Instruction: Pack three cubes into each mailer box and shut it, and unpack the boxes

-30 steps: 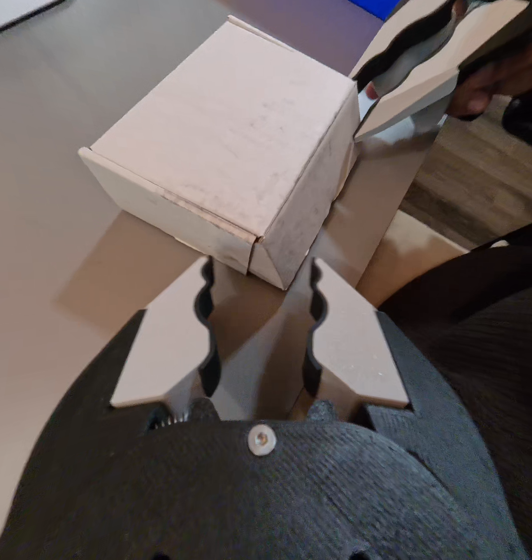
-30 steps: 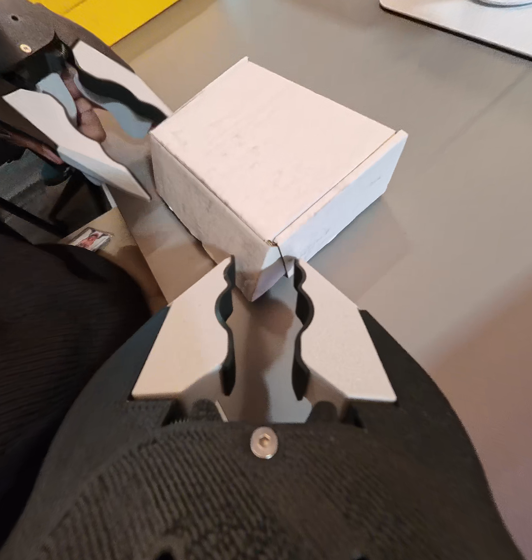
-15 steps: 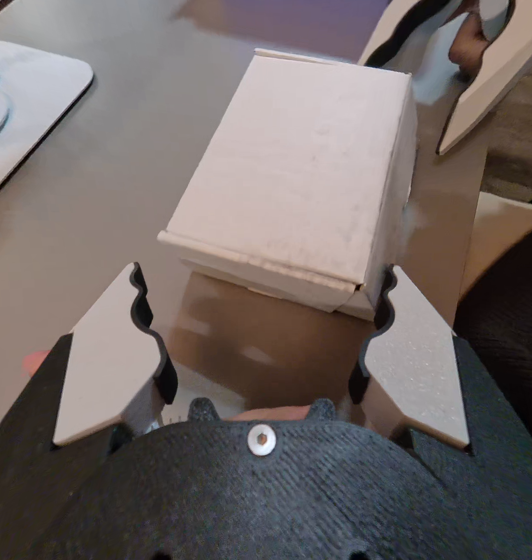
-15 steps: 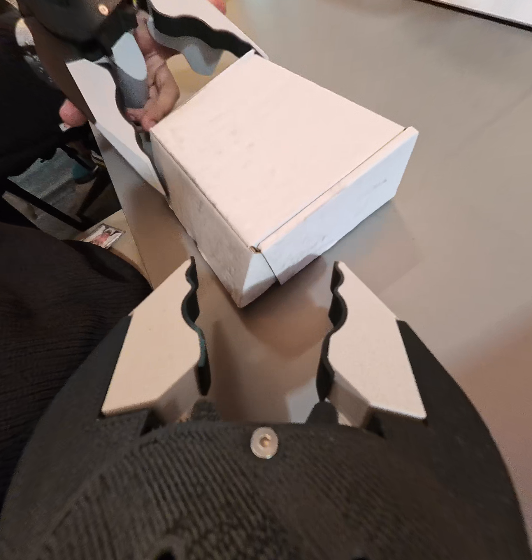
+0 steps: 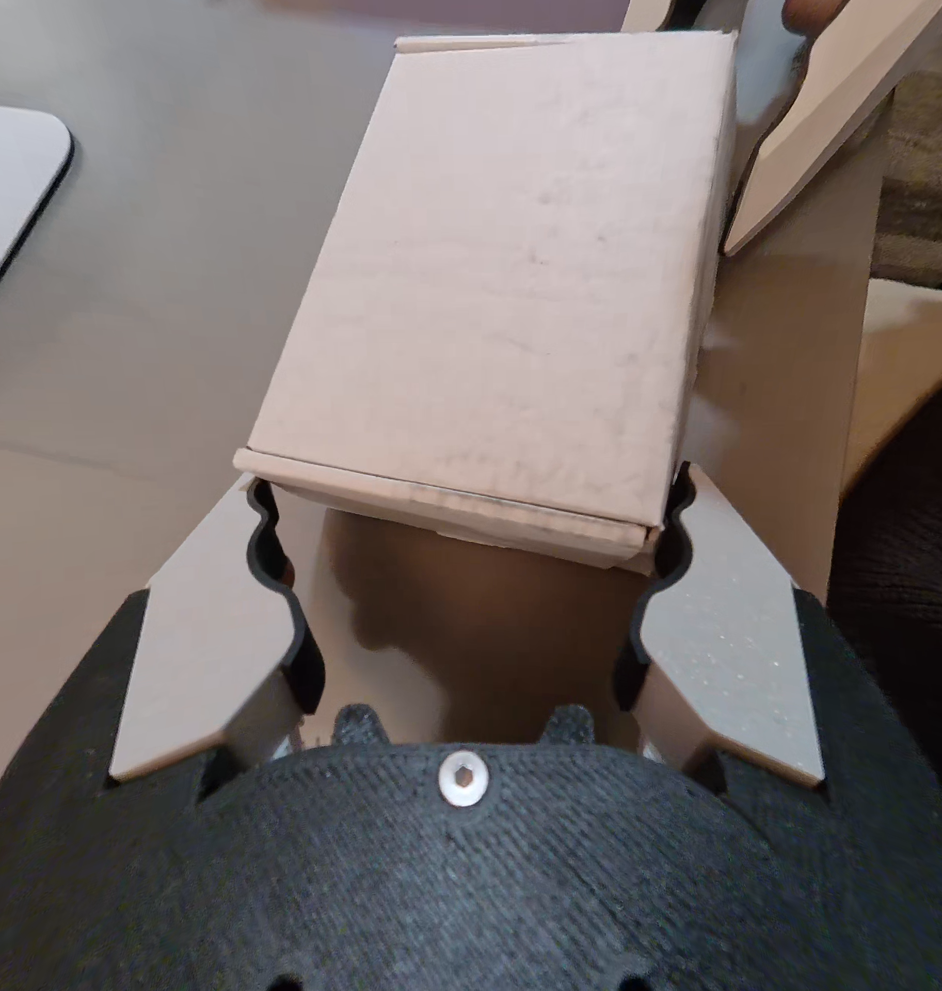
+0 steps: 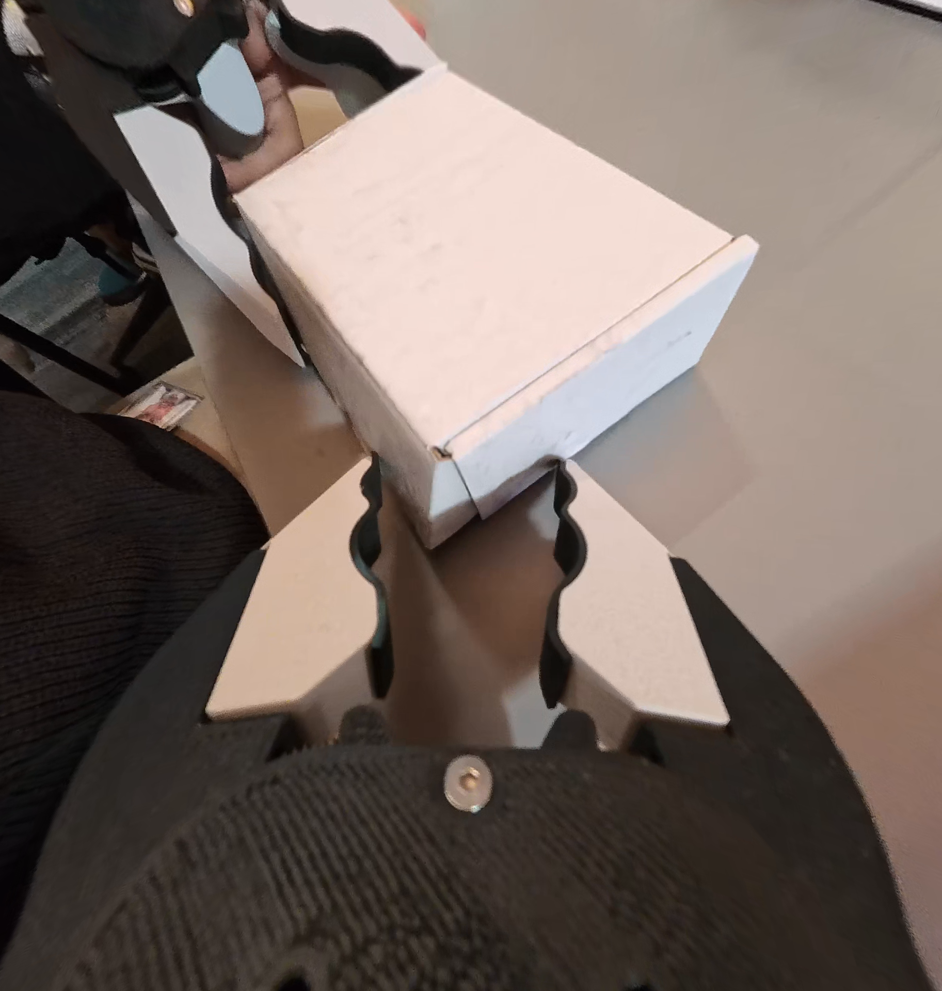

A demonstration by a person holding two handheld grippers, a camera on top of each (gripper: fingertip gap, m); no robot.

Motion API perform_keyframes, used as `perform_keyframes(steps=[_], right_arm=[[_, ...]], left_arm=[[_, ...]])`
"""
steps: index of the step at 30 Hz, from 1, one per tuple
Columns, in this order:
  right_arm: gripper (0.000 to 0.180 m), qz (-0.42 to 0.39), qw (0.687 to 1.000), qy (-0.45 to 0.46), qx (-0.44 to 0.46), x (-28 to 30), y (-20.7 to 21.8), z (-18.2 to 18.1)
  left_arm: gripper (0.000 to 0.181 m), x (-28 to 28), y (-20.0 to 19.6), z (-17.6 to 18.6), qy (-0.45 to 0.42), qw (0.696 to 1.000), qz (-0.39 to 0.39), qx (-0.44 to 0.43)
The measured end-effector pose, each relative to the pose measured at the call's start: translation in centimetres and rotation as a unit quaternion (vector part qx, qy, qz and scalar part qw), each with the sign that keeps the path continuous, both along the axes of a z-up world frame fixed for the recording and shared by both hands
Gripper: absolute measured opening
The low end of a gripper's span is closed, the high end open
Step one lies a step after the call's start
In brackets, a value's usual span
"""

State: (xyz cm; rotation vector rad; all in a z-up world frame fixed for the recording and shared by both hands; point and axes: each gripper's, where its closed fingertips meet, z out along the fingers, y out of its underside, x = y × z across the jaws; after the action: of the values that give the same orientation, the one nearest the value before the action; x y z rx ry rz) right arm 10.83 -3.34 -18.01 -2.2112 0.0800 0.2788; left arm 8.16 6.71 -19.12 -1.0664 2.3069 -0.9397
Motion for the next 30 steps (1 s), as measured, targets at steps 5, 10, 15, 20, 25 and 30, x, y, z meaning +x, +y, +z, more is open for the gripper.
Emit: perform_keyframes(steps=[5, 10, 15, 20, 25, 30], right_arm=[[0.062, 0.008, 0.998, 0.037, 0.046, -0.6, -0.1, 1.7], [0.061, 0.029, 0.995, 0.049, 0.081, -1.3, -0.3, 3.2], [0.057, 0.045, 0.992, 0.072, 0.089, -1.9, -0.9, 3.6], [0.042, 0.056, 0.990, 0.091, 0.094, -1.9, -1.2, 3.6], [0.034, 0.052, 0.992, 0.073, 0.090, -1.6, -1.1, 3.3], [0.027, 0.049, 0.995, 0.040, 0.072, -1.3, -1.1, 2.9]], left_arm=[[0.138, -0.8, -0.3, 1.0, 0.029, 0.995, 0.013, -0.090], [0.138, -1.5, -0.5, 1.9, 0.056, 0.983, 0.009, -0.175], [0.137, -1.6, -0.5, 1.9, 0.056, 0.984, 0.003, -0.170], [0.135, -1.8, -0.5, 2.0, 0.061, 0.981, 0.001, -0.183], [0.132, -1.7, -0.5, 1.9, 0.062, 0.981, 0.006, -0.185], [0.129, -1.6, -0.4, 1.9, 0.060, 0.982, 0.009, -0.181]])
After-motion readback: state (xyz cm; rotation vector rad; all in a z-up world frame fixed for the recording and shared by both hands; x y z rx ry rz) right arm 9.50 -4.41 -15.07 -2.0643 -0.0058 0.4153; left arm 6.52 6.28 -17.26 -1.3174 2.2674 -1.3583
